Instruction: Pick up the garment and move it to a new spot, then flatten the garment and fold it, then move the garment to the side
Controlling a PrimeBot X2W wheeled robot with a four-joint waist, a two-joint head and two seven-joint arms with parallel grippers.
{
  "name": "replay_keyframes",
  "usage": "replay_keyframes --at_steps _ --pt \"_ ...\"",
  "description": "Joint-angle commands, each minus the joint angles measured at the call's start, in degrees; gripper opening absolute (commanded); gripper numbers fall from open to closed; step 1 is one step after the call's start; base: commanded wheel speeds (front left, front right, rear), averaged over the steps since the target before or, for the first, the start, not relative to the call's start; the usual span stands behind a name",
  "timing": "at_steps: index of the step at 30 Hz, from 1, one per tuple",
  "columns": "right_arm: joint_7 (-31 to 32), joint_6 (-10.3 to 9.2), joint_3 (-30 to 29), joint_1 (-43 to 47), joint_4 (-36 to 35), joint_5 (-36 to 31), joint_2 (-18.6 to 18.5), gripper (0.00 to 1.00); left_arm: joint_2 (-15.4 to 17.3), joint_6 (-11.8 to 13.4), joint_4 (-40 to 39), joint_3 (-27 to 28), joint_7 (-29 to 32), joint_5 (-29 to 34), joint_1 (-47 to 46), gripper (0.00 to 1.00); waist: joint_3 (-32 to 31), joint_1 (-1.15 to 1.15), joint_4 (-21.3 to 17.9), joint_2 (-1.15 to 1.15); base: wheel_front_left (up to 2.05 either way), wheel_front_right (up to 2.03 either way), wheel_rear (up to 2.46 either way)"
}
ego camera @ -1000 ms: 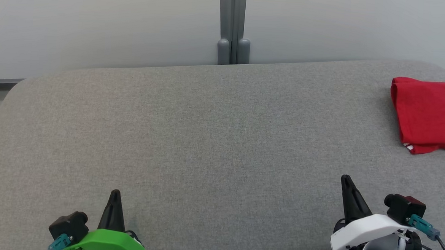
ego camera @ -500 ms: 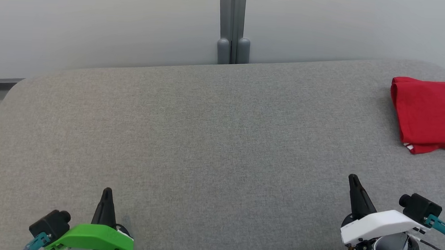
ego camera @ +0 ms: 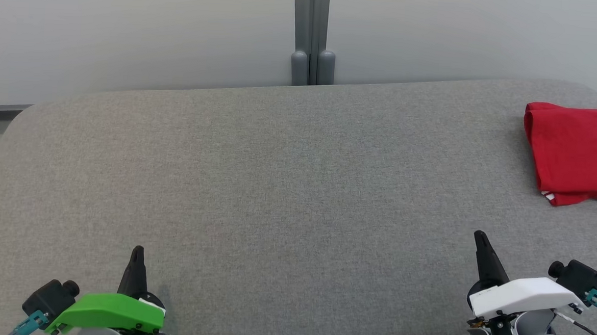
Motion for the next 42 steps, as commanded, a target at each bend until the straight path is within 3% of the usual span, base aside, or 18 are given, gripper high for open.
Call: replay_keyframes --at_steps 1,42 --pt "0.40 -0.02 -0.41 -1.46 -1.01 1.95 -0.34 0.00 0.21 -0.48 -0.90 0.74 0.49 -1.83 -1.93 0.00 0.01 0.00 0.00 0.00 0.00 0.00 0.00" --pt "5.99 -0.04 -3.83 -2.20 -1.83 25.89 -0.40 0.00 0.25 -4.40 -2.06 6.19 6.93 -23.20 -3.63 0.00 0.26 0.00 -0.11 0.00 0.00 0.00 0.00"
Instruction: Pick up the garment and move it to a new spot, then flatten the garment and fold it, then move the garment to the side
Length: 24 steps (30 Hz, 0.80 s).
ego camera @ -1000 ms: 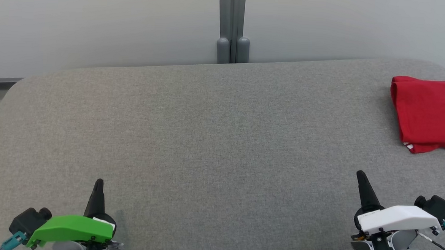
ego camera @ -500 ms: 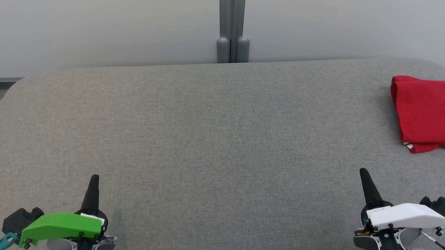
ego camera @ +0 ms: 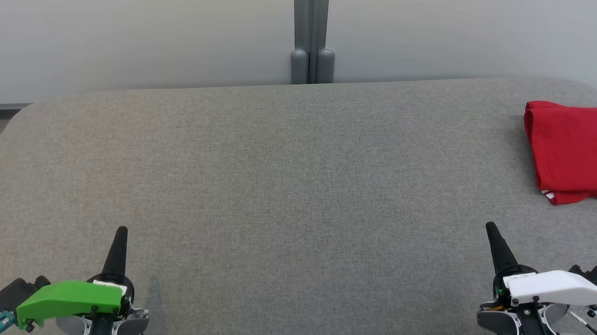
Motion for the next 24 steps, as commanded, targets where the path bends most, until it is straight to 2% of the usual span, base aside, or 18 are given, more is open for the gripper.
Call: replay_keyframes --at_steps 1,24 --pt "0.48 -0.03 -0.33 -1.04 -0.62 1.36 -0.27 0.00 0.25 -0.49 -0.50 0.57 0.29 -1.30 -1.45 0.00 0.01 0.00 0.00 0.00 0.00 0.00 0.00" --pt "2.86 -0.02 -1.82 -1.30 -0.94 11.43 -0.25 0.00 0.25 -2.20 -0.99 2.82 3.06 -10.32 -1.98 0.00 0.15 0.00 -0.06 0.00 0.00 0.00 0.00"
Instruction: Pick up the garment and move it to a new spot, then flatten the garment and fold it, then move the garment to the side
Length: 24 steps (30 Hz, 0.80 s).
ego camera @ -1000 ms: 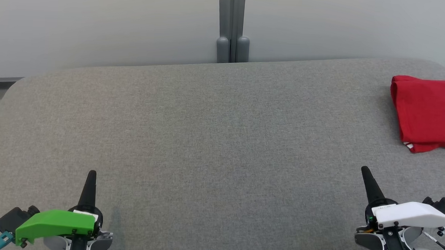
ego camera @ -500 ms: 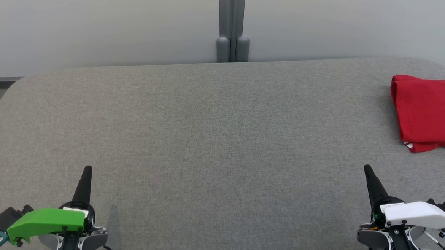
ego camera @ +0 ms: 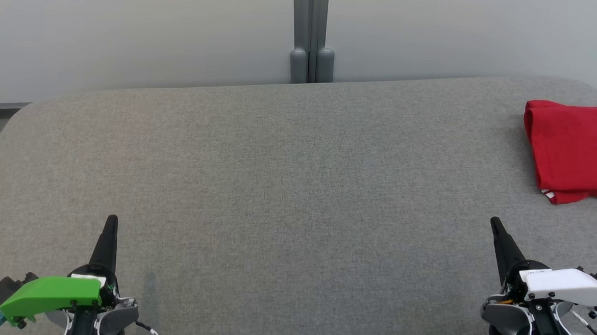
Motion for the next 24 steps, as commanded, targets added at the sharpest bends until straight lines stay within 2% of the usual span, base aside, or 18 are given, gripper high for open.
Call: replay_keyframes --at_steps 1,18,24 --pt "0.33 0.01 -0.33 -0.81 -0.46 1.27 -0.24 0.00 0.24 -0.58 -0.39 0.36 0.33 -1.20 -0.84 0.00 0.01 0.00 0.00 0.00 0.00 0.00 0.00" --pt "1.86 0.00 -1.24 -0.86 -0.66 7.58 -0.22 0.00 0.23 -1.57 -0.64 1.85 2.04 -6.82 -1.36 0.00 0.11 0.00 -0.04 0.00 0.00 0.00 0.00" --pt "1.89 0.00 -1.24 -0.84 -0.64 7.51 -0.19 0.00 0.22 -1.59 -0.60 1.82 2.11 -6.71 -1.23 0.00 0.11 0.00 -0.05 0.00 0.00 0.00 0.00"
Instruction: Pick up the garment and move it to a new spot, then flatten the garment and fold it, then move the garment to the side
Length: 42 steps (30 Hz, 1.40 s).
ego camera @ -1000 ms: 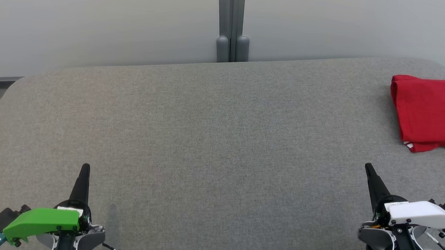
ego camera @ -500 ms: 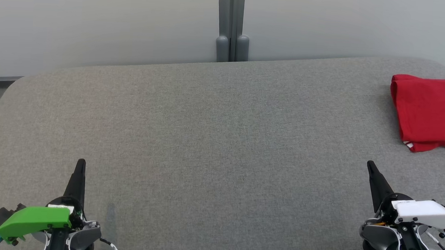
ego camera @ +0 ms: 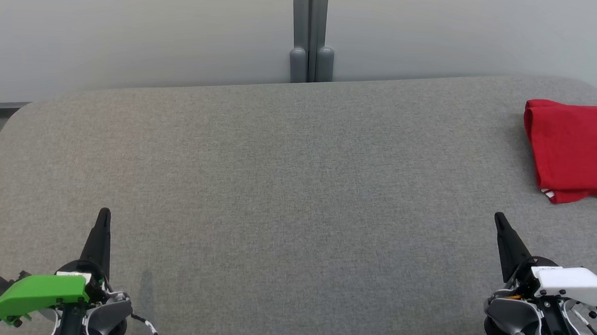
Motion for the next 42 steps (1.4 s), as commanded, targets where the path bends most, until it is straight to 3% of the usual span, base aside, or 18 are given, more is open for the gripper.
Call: replay_keyframes --at_steps 1,42 --pt "0.25 0.00 -0.09 -0.36 -0.31 0.35 -0.18 0.00 0.22 -0.30 -0.09 0.16 0.22 -0.18 -0.62 0.00 0.00 0.00 0.00 0.00 0.00 0.00 0.00" --pt "0.30 0.00 -0.22 -0.37 -0.30 0.17 -0.06 0.00 0.17 -0.24 -0.09 0.20 0.26 -0.11 -0.62 0.00 0.00 0.00 0.00 0.00 0.00 0.00 0.00"
